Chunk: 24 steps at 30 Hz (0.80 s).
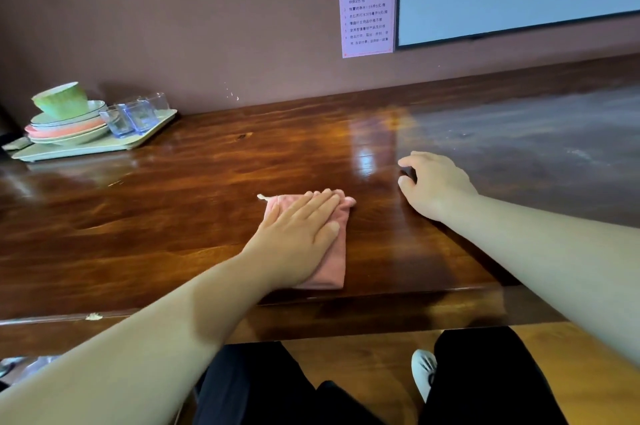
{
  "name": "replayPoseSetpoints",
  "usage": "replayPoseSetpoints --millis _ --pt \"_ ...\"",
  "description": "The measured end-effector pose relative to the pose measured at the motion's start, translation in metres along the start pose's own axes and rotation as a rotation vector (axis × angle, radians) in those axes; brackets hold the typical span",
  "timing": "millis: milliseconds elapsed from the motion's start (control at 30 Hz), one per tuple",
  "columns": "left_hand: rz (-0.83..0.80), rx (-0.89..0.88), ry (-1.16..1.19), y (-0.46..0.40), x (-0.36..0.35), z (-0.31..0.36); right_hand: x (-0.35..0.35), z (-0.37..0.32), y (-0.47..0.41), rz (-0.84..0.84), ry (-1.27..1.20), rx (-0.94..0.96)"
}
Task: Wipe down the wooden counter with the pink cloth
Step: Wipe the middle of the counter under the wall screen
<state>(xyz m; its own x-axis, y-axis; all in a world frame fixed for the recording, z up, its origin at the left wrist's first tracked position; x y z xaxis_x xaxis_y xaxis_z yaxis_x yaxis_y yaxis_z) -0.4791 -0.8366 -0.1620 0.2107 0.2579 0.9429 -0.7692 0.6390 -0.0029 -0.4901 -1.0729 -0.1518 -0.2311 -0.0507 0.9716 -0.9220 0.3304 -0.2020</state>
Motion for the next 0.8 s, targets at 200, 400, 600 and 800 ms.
replayPoseSetpoints --millis 200,400,600,800 --pt "0.051 0.151 0.154 -0.039 -0.009 0.028 0.017 -0.024 0.009 0.08 -0.2 0.067" --pt "0.72 0.35 0.927 -0.027 0.033 -0.02 0.014 -0.091 0.04 0.016 -0.379 0.296" --pt "0.584 0.436 0.374 -0.012 0.032 -0.082 -0.013 -0.125 0.018 -0.265 0.083 0.437" --pt "0.314 0.488 0.094 -0.029 0.022 -0.083 -0.02 -0.086 0.035 -0.219 0.092 0.636"
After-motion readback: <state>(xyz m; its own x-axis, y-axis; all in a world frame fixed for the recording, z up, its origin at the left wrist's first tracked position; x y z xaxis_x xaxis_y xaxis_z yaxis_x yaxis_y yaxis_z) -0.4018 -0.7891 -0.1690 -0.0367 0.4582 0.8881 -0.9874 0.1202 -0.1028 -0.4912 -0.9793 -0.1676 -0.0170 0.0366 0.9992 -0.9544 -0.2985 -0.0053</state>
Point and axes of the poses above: each hand's wrist, its own y-axis away from the middle knuckle, its own x-axis out of the back of the hand, z = x × y, the point moved 1 cm from there along -y, towards the middle knuckle, and after that the axes turned 13 degrees about y, right-handed, at the moved point
